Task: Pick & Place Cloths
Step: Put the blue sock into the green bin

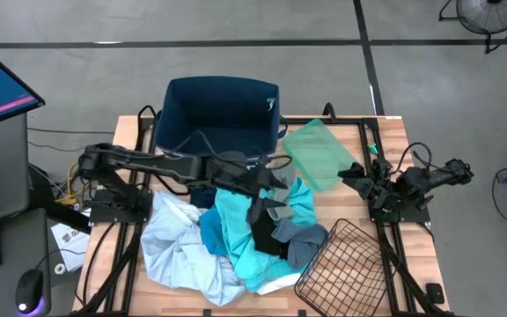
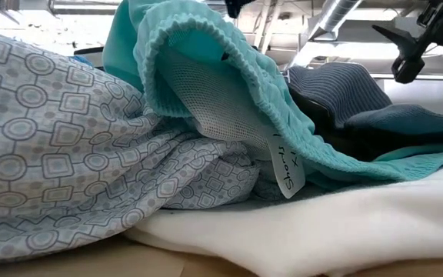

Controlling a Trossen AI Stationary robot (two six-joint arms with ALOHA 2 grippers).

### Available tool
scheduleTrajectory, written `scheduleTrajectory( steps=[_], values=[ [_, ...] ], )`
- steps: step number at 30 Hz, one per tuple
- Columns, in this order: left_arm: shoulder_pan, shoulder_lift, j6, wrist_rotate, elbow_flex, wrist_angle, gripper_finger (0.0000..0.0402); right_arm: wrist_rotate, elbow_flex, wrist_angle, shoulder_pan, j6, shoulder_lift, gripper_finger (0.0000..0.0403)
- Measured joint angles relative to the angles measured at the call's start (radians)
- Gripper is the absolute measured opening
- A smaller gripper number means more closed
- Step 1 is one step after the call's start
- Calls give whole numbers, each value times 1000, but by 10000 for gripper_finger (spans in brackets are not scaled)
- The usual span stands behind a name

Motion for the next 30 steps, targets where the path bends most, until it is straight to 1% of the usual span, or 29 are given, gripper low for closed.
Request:
scheduleTrajectory(
  steps=[3,6,9,12,14,17,20,22,24,25,27,30],
  values=[
    [-17,-37,-13,-1,80,-107,223,9,70,-13,-6,-90,31,206],
    [-35,-140,-15,-47,122,-175,222,26,200,-68,-16,-229,104,205],
    [-63,-290,-23,-170,123,-242,206,33,367,-192,-22,-333,239,205],
    [-117,-454,-18,-319,106,-302,174,53,545,-407,-22,-368,421,205],
    [-168,-566,-13,-405,63,-303,150,52,661,-581,-22,-361,541,204],
    [-260,-713,-11,-547,-32,-304,114,45,817,-835,-19,-309,714,204],
    [-349,-828,-15,-681,-151,-303,73,-26,927,-1033,-19,-292,879,204],
    [-392,-885,-18,-735,-235,-303,41,-85,975,-1123,-19,-273,976,204],
    [-418,-930,-34,-753,-317,-296,13,-140,1000,-1159,-18,-253,1049,205],
    [-426,-948,-53,-753,-352,-295,7,-167,1005,-1155,-18,-251,1079,204],
    [-435,-979,-98,-754,-422,-294,5,-221,1004,-1144,-12,-249,1138,204],
    [-440,-1017,-146,-757,-512,-279,1,-252,1004,-1096,4,-248,1214,204]
  ],
)
